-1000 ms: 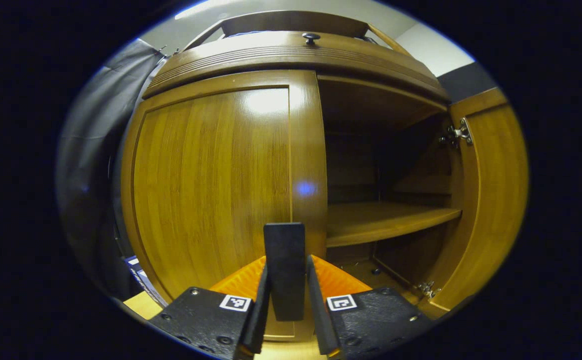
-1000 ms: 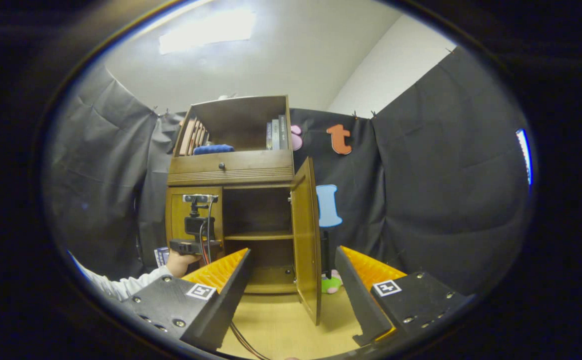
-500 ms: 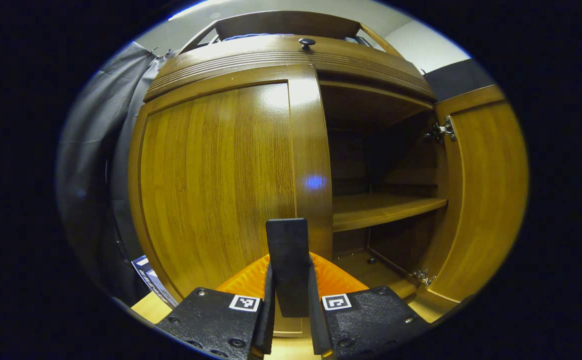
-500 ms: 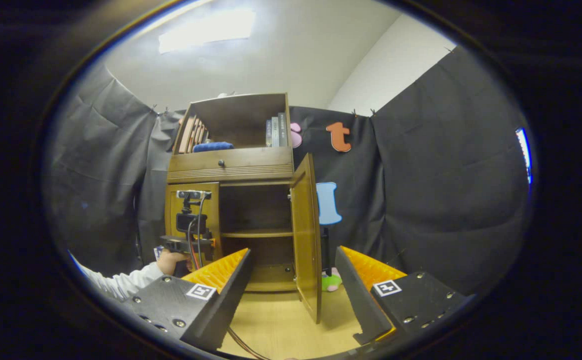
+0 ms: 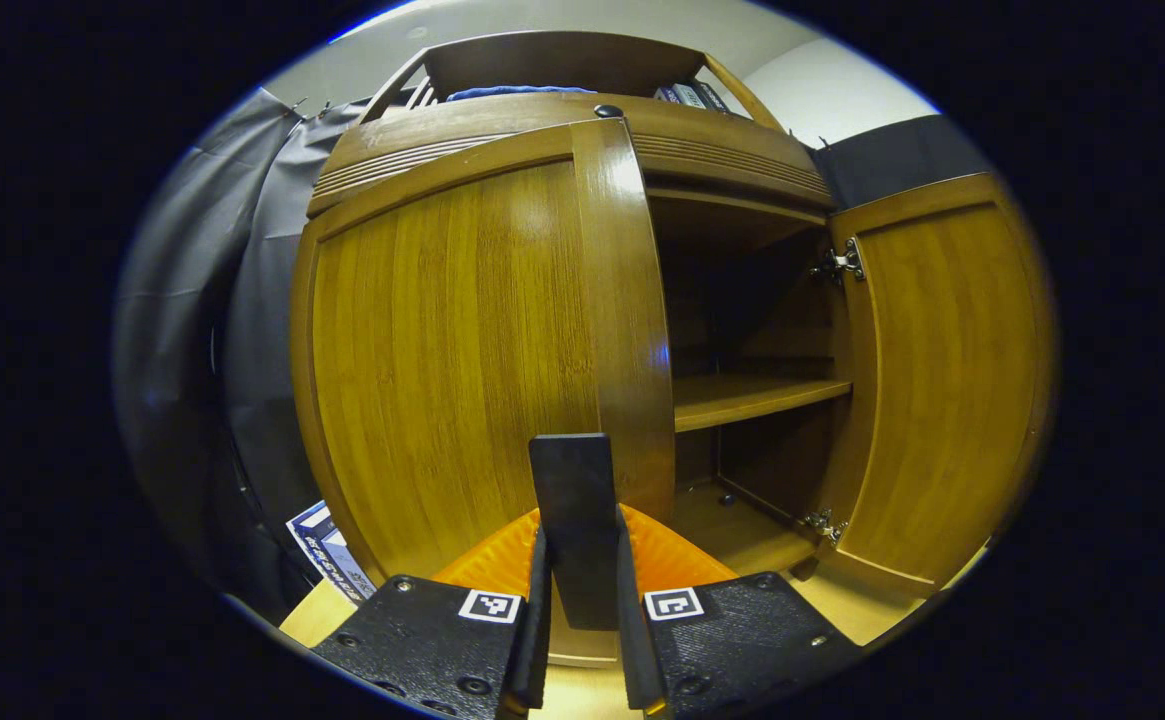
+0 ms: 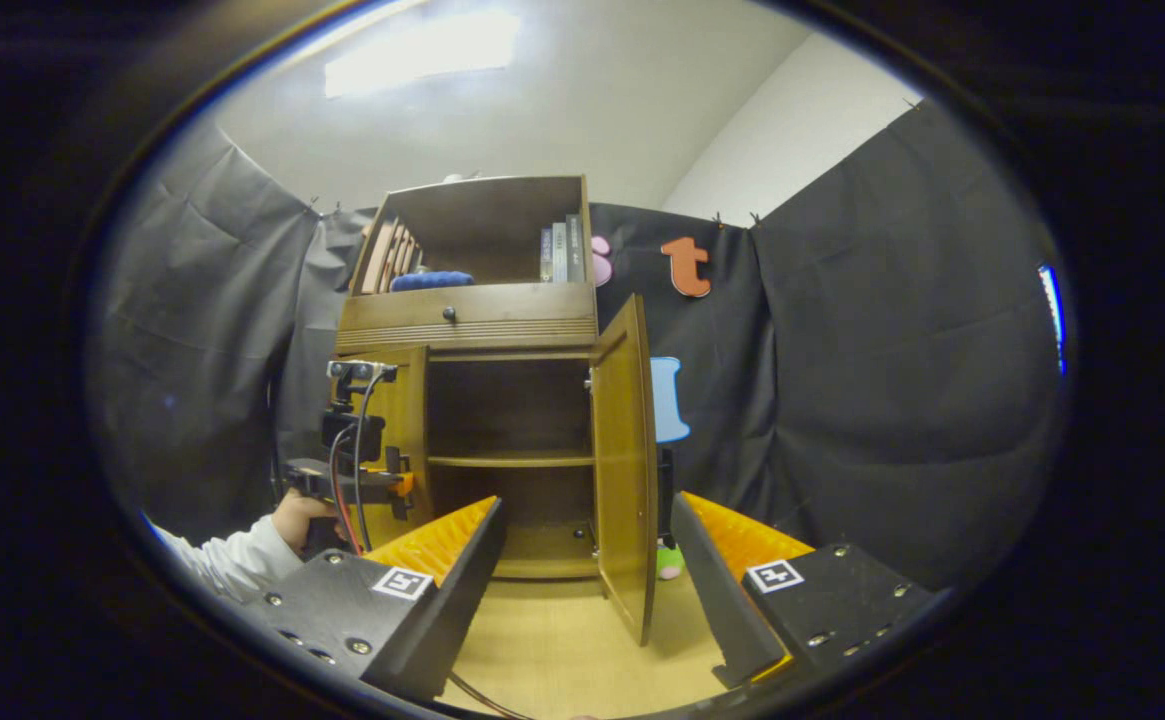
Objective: Open the right door of the double-door shoe cabinet with the right hand, and open the left door with the left hand.
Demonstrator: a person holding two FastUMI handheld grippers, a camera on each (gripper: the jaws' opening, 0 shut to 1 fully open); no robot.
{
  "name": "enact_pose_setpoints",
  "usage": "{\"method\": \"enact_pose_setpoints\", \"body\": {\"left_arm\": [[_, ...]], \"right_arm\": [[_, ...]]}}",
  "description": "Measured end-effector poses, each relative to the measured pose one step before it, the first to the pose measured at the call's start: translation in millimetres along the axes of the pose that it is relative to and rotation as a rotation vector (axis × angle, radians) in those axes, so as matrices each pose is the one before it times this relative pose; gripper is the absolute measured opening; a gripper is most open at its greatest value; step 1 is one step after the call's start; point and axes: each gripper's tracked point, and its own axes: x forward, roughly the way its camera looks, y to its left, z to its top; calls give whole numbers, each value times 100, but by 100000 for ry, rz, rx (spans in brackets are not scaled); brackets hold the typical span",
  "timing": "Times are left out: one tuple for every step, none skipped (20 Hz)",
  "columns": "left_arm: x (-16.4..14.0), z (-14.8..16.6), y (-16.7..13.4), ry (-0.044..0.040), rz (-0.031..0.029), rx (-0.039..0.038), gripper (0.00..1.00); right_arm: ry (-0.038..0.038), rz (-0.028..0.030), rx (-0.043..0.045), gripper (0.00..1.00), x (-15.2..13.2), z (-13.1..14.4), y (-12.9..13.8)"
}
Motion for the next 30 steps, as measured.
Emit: {"method": "enact_pose_setpoints", "body": {"left_arm": [[-593, 4, 163, -63, -527, 266, 31], [-559, -1, 164, -68, -522, 92, 31], [-524, -16, 134, -223, -533, 120, 31], [-653, -69, 142, 102, -627, 340, 31], [-571, -7, 168, -118, -662, -63, 31], [-578, 14, 185, 189, -705, 21, 31], [-610, -102, 258, 126, -552, -274, 31], [-598, -31, 231, 19, -516, 30, 31], [-529, -55, 281, 133, -491, 209, 31], [-569, -3, 173, -100, -376, 224, 31], [-499, -14, 296, -37, -374, 488, 31], [-511, -51, 221, 208, -302, 402, 31], [-564, -56, 346, -104, -291, 241, 31], [-620, -85, 309, 76, -209, 82, 31], [-500, -40, 310, -184, -101, -85, 31], [-657, -21, 400, -271, -41, 196, 31], [-594, -34, 473, -397, 105, 385, 31], [-652, -84, 518, -348, 312, 478, 31], [-704, -107, 611, -502, 328, 703, 30], [-689, -14, 575, -283, 426, 550, 30], [-528, 1, 510, -501, 197, 255, 31], [-444, -59, 491, -176, 164, -9, 30], [-442, 0, 451, -202, -7, -84, 29], [-309, -75, 383, -220, -38, 261, 29], [-392, -44, 511, -181, 391, -121, 29], [-346, -9, 429, -295, 597, 34, 29], [-310, -81, 483, -4, 722, 474, 29], [-342, 9, 486, -245, 1008, 628, 28], [-216, -75, 498, 309, 1344, 177, 27], [-376, -164, 595, 199, 1475, 489, 26]], "right_arm": [[121, -148, 185, 98, 140, -153, 59], [128, 35, 256, 98, 4, -34, 124], [79, 19, 272, 98, 71, -59, 96], [14, -68, 287, 98, -40, -5, 37], [-1, -136, 353, 98, 78, 28, 19], [27, -39, 301, 98, 85, -17, 24], [-41, -134, 281, 98, 90, -27, 108], [-60, -149, 297, 98, 34, 67, 86], [-23, -3, 258, 98, 185, -43, 85], [107, 141, 113, 98, 3, -37, 214], [59, 213, -131, 98, -13, -1, 290], [33, 95, -140, 98, 54, -17, 248], [-25, 294, -157, 98, -1, 49, 256], [69, 383, -62, 98, -61, 39, 255], [23, 474, -57, 98, 230, 60, 291], [17, 480, -201, 98, 138, 47, 337], [105, 471, -306, 98, 75, -45, 371], [165, 442, -289, 94, 117, 105, 372], [116, 494, -187, 98, 165, -6, 410], [41, 600, -127, 98, 123, 42, 437], [60, 663, -210, 98, 98, -100, 58], [202, 643, -360, 98, -29, -46, 89], [58, 318, -200, 98, -18, 7, 249], [-102, 327, -161, 98, 176, 61, 426], [93, 320, -87, 98, 457, -124, 1107], [245, 157, -19, 98, 238, -29, 510], [235, 145, -116, 98, 198, -119, 202], [336, 179, -274, 98, 95, -64, 211], [275, 172, -340, 98, 6, -29, 108], [167, 342, -294, 98, 63, 17, 276]]}}
